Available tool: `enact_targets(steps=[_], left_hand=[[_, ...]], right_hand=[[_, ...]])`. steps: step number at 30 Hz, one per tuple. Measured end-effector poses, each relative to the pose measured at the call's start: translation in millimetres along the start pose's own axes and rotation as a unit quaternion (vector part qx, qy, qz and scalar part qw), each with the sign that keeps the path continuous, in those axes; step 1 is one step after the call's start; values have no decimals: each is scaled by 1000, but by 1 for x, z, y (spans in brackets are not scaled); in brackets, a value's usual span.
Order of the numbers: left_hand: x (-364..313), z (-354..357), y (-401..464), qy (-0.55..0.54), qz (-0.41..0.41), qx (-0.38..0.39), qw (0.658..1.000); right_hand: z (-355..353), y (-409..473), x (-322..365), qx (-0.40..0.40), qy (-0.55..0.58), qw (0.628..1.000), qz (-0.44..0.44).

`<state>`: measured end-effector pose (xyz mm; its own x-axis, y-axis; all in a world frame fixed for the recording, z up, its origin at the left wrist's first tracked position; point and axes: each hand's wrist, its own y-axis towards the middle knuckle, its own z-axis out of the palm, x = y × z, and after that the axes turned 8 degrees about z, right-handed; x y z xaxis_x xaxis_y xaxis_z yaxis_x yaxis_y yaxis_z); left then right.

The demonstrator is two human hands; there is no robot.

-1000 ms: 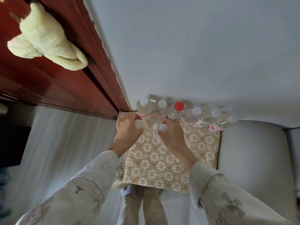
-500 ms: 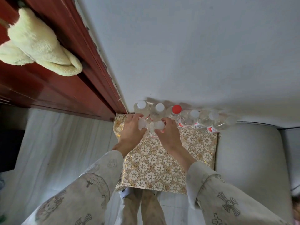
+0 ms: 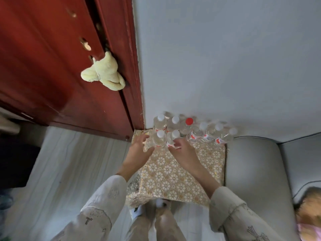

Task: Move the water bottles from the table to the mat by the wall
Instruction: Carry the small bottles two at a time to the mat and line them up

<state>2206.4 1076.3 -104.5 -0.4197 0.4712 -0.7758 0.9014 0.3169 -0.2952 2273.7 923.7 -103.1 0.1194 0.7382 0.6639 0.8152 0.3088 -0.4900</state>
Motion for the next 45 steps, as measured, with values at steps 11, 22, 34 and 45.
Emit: enact_targets(steps=[11, 22, 34, 45], left_hand=[[5, -97, -188, -108, -60, -301, 945], [20, -46, -449, -117, -212, -581, 777], [43, 100, -771, -139, -327, -753, 553], [48, 216, -1058, -145, -406, -848, 309]], right_hand=[[44, -107, 105, 141, -39, 968, -205], [154, -296, 123, 389, -148, 804, -425], [277, -622, 8, 597, -260, 529, -544], [363, -930, -130, 708, -281, 317, -566]])
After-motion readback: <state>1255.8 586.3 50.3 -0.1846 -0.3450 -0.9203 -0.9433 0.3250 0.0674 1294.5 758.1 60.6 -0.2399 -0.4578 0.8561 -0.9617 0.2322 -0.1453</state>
